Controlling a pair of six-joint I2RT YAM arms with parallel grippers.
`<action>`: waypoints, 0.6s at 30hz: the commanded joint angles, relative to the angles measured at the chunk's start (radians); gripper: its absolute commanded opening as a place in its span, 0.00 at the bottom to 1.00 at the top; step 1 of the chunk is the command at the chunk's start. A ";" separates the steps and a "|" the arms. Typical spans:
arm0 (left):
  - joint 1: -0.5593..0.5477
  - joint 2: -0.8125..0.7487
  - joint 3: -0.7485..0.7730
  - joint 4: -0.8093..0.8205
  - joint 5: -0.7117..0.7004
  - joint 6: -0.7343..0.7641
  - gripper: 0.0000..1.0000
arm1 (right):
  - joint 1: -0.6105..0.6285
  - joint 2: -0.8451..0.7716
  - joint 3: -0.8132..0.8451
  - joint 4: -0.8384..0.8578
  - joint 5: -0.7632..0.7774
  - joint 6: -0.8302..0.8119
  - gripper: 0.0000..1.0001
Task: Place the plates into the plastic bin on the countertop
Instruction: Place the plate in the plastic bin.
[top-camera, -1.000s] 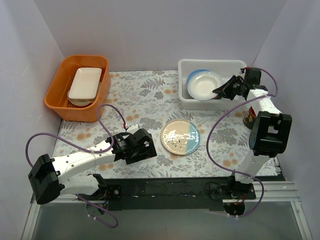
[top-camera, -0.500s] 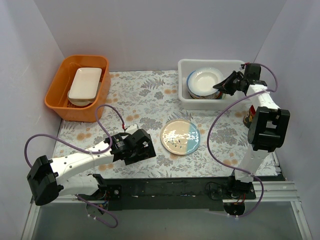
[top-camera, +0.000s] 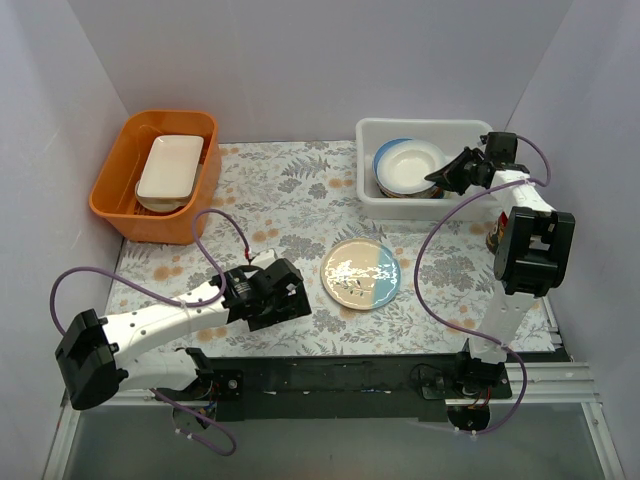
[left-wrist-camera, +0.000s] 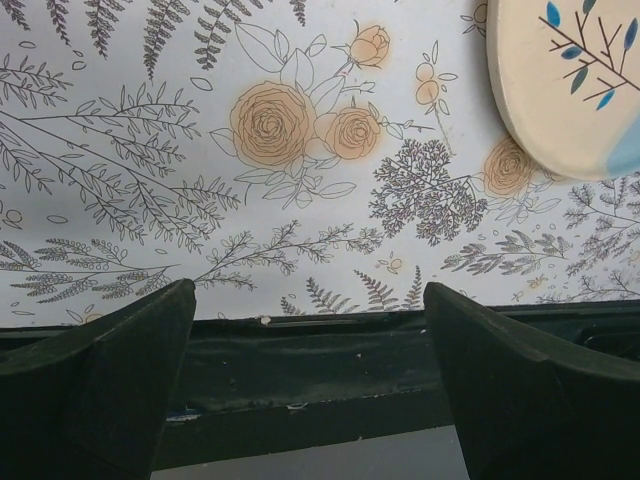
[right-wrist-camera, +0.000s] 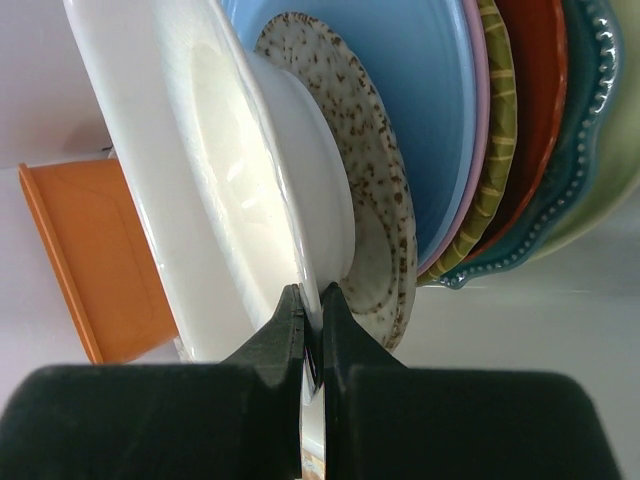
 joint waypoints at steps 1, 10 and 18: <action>-0.004 0.015 0.006 0.009 -0.007 0.016 0.98 | -0.003 -0.008 0.005 0.118 -0.044 0.023 0.04; -0.004 0.064 0.028 0.033 0.008 0.039 0.98 | 0.006 0.026 0.031 0.116 -0.068 0.020 0.12; -0.004 0.036 0.032 0.040 0.019 0.037 0.98 | 0.013 0.032 0.030 0.083 -0.087 -0.024 0.44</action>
